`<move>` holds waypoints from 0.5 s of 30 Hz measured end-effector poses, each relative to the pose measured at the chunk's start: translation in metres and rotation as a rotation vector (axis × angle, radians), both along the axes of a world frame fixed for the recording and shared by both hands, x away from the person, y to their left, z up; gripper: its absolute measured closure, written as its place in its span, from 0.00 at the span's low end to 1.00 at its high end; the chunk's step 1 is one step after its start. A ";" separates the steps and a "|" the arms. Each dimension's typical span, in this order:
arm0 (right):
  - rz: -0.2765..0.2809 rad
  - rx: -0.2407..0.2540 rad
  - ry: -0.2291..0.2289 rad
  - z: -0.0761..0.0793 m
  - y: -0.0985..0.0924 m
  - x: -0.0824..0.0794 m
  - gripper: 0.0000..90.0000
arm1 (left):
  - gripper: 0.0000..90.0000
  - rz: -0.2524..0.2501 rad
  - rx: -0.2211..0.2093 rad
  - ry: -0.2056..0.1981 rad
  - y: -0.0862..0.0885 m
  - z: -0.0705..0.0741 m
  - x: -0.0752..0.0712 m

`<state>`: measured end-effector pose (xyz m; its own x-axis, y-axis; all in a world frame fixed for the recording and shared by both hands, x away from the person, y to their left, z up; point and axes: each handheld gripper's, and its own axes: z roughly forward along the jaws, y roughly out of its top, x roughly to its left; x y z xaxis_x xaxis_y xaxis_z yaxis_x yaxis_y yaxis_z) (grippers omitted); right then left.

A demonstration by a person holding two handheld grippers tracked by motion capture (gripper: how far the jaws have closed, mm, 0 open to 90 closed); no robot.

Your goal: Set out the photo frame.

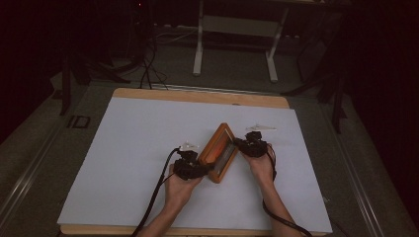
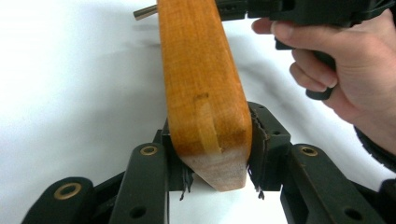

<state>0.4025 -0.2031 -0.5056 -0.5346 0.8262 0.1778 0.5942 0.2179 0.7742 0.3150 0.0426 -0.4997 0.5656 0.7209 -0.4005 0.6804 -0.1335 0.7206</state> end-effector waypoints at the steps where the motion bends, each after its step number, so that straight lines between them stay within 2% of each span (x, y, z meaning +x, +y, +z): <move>1: -0.002 0.001 -0.003 0.001 -0.002 -0.001 0.97 | 0.72 -0.003 0.001 -0.002 0.000 0.001 0.000; 7: -0.011 0.009 -0.024 0.008 -0.013 -0.007 0.97 | 0.75 -0.014 -0.003 -0.008 0.000 0.003 0.002; 15: -0.020 0.018 -0.039 0.013 -0.023 -0.011 0.96 | 0.76 -0.032 0.014 -0.033 0.000 0.006 0.003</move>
